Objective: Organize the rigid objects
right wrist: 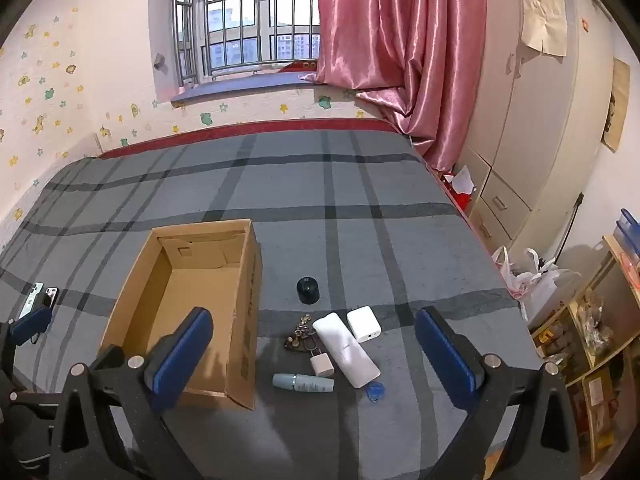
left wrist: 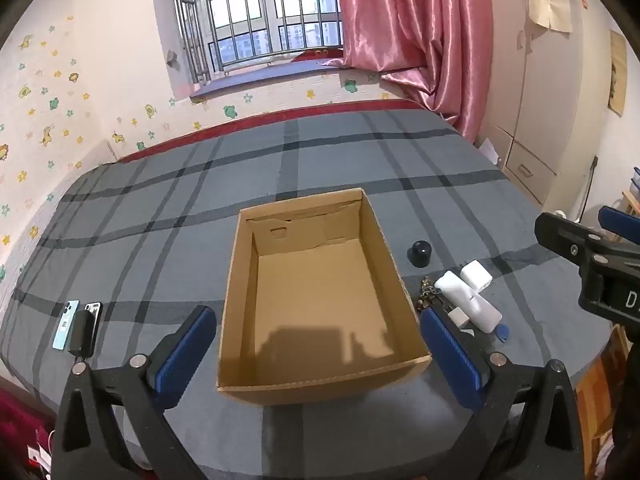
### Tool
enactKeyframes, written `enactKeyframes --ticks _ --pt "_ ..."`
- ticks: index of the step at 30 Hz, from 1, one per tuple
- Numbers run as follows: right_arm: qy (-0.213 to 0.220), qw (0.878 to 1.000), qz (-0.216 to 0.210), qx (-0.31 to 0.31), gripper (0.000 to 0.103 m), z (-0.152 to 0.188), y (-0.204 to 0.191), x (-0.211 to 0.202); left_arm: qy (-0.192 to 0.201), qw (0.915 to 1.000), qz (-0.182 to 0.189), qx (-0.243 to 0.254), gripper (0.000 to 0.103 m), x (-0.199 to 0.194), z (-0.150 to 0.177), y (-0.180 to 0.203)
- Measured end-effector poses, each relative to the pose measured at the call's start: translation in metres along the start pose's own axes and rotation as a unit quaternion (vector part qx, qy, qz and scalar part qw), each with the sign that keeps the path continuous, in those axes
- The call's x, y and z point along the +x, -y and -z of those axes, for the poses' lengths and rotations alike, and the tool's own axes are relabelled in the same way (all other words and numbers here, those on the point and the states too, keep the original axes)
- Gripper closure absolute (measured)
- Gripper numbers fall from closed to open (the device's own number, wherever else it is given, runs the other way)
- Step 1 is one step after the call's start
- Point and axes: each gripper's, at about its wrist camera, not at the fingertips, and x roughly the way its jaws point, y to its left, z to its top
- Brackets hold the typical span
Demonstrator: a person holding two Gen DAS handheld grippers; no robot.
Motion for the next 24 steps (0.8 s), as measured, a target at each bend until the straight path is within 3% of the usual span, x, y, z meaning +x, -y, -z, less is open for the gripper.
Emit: enactKeyframes --ticks 24 --pt "0.002 1.0 -0.001 -0.003 0.0 -0.0004 -0.0019 -0.0048 -0.003 1.0 -0.004 -0.004 0.0 0.0014 0.0015 0.0013"
